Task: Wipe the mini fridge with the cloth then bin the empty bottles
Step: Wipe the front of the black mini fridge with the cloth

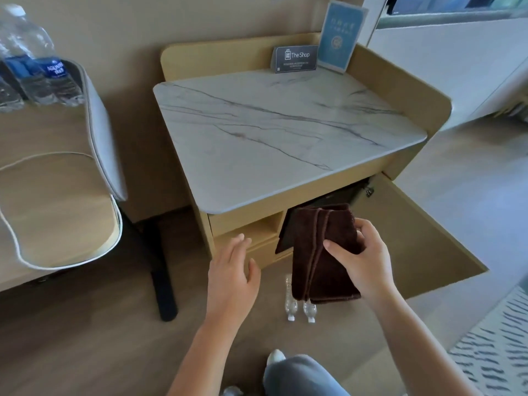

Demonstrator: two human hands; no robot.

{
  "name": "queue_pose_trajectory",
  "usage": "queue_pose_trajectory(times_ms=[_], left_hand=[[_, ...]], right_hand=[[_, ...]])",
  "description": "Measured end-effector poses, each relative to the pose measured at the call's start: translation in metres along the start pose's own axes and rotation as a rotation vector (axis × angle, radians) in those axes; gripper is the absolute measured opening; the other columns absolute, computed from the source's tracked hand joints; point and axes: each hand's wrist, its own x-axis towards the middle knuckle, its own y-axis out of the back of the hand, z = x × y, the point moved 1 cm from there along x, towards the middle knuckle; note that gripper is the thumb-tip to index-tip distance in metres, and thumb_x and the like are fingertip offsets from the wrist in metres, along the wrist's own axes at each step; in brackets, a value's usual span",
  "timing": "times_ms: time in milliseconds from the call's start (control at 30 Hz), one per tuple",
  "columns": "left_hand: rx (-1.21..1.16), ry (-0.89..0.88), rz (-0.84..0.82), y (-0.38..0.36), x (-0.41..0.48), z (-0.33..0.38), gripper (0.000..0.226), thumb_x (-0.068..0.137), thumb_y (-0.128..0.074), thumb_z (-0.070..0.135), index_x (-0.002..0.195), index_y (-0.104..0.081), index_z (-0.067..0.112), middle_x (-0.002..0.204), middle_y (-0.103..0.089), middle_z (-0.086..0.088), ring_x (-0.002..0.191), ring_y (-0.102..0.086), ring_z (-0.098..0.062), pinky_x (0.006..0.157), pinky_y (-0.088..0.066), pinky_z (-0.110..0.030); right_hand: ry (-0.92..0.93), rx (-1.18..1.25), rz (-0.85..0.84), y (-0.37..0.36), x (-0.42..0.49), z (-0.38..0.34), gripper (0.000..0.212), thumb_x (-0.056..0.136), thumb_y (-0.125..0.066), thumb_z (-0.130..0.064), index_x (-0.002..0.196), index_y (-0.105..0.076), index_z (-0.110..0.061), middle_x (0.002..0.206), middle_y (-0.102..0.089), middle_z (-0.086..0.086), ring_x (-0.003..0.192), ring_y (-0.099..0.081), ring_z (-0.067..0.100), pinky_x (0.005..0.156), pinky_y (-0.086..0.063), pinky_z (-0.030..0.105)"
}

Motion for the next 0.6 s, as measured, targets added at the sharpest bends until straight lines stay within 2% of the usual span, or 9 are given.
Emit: queue_pose_trajectory(times_ms=[100,233,300,400,600], left_hand=[[0.013,-0.010,-0.010,-0.012,-0.007,0.016,0.036,0.083,-0.061,0.006,0.118,-0.058,0.008,0.124,-0.057,-0.007,0.116,-0.053,-0.023,0.093,-0.047,-0.042],[0.050,-0.035,-0.036,-0.040,-0.014,0.047,0.035,0.083,-0.061,0.007,0.118,-0.058,0.009,0.125,-0.056,-0.005,0.117,-0.051,-0.021,0.095,-0.039,-0.033],[0.064,-0.051,-0.042,-0.061,-0.013,0.065,0.036,0.083,-0.061,0.007,0.118,-0.058,0.009,0.125,-0.056,-0.006,0.116,-0.052,-0.023,0.094,-0.041,-0.037],[0.078,-0.034,-0.035,-0.096,-0.014,0.099,0.036,0.083,-0.060,0.007,0.120,-0.057,0.009,0.126,-0.055,-0.006,0.118,-0.051,-0.022,0.095,-0.042,-0.039],[0.061,0.022,0.010,-0.164,-0.023,0.164,0.038,0.082,-0.045,0.018,0.116,-0.060,0.007,0.123,-0.057,-0.007,0.116,-0.052,-0.024,0.096,-0.042,-0.040]], right_hand=[[0.006,0.016,0.051,0.026,-0.004,0.011,0.036,0.073,-0.075,-0.012,0.090,-0.054,-0.035,0.083,-0.068,-0.009,0.075,-0.064,0.004,0.063,-0.048,0.023],[-0.037,0.094,0.107,0.065,0.000,0.032,0.034,0.073,-0.075,-0.011,0.089,-0.054,-0.034,0.085,-0.069,-0.006,0.079,-0.066,0.013,0.067,-0.054,0.033],[-0.057,0.138,0.125,0.088,0.006,0.046,0.033,0.074,-0.074,-0.011,0.090,-0.054,-0.032,0.087,-0.069,-0.003,0.080,-0.066,0.016,0.066,-0.055,0.034],[-0.066,0.145,0.126,0.130,0.021,0.067,0.033,0.075,-0.073,-0.010,0.090,-0.053,-0.031,0.088,-0.069,-0.003,0.081,-0.066,0.017,0.061,-0.052,0.029],[-0.086,0.115,0.084,0.210,0.056,0.102,0.033,0.075,-0.073,-0.011,0.091,-0.052,-0.031,0.091,-0.067,-0.002,0.083,-0.065,0.018,0.069,-0.055,0.038]])
